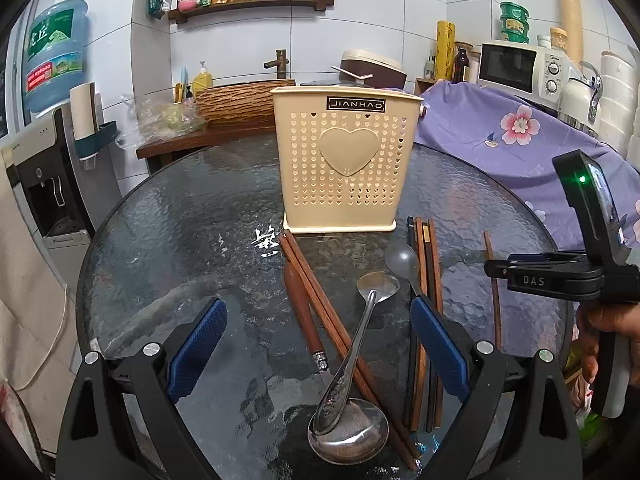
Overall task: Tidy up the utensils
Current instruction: 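Move the right gripper down onto a single brown chopstick and close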
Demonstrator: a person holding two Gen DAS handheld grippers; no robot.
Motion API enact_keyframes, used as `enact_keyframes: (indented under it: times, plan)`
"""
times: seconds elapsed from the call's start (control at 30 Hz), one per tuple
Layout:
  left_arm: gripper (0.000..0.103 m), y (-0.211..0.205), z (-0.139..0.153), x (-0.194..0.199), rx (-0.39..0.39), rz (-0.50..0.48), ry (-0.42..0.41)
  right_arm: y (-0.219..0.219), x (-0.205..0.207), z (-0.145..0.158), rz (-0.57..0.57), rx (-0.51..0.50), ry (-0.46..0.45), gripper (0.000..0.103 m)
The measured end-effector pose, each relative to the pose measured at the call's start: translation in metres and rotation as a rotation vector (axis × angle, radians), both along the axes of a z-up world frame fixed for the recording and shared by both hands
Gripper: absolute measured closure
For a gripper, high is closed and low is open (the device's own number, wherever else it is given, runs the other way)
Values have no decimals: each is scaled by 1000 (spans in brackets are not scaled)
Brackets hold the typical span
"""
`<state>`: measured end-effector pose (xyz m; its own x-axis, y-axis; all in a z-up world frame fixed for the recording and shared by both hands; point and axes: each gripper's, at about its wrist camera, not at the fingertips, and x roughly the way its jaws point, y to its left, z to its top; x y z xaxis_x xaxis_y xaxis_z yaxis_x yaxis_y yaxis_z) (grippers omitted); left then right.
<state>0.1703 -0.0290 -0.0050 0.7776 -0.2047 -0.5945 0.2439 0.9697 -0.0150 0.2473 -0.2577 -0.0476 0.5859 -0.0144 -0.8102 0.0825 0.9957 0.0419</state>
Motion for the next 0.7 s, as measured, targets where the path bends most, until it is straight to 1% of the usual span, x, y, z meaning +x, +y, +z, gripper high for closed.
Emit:
enact_keyframes:
  times: [0.1, 0.17, 0.37, 0.5, 0.6, 0.67, 0.7]
  plan:
    - [12, -7, -3, 6, -2, -17, 19, 2, 5, -1, 2, -16, 3, 71]
    - [12, -12, -3, 10, -3, -33, 29, 2, 10, -1, 10, -31, 6, 79]
    - [12, -45, -2, 28, 29, -109, 64, -2, 29, 1, 34, -29, 16, 89]
    - [14, -65, -7, 44, 59, -141, 106, -7, 38, 1, 56, -17, 19, 91]
    - [19, -76, -13, 57, 68, -132, 149, -11, 42, 2, 70, 3, 25, 91]
    - [23, -80, -16, 61, 78, -123, 162, -12, 44, 2, 82, 5, 25, 91]
    - [23, -84, -16, 62, 90, -117, 161, -12, 45, 2, 87, 8, 23, 91]
